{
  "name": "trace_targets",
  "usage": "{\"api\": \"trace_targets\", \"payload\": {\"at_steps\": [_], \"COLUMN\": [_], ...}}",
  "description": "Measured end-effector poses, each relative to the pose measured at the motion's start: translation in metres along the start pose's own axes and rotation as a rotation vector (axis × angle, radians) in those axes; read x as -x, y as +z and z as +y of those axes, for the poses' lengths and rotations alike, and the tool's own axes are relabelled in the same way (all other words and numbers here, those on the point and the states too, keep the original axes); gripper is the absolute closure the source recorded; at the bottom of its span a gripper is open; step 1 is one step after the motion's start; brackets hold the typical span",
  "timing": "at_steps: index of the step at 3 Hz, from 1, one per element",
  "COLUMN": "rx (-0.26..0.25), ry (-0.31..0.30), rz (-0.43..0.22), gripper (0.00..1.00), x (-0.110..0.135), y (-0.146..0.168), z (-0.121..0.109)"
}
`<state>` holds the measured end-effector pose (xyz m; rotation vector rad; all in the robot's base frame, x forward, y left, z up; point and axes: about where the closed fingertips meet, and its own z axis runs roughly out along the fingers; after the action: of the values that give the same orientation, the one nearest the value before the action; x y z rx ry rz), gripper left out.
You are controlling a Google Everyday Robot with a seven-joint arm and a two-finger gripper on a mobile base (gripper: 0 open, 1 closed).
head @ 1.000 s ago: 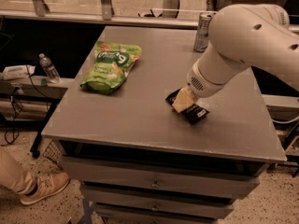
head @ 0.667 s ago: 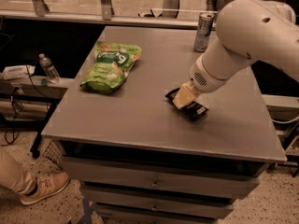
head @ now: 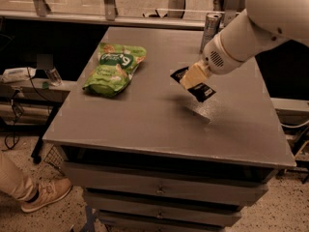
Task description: Move rxbar chocolate near green rice chip bag
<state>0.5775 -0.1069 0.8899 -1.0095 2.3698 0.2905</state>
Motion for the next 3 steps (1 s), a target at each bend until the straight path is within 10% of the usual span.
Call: {"api": "trace_targets", "payload": {"at_steps": [3], "rx": [0.026], "ry": [-0.135], "rz": [-0.061], "gripper": [1.00], "x": [0.049], "y": [0.014], "z": [0.020]}}
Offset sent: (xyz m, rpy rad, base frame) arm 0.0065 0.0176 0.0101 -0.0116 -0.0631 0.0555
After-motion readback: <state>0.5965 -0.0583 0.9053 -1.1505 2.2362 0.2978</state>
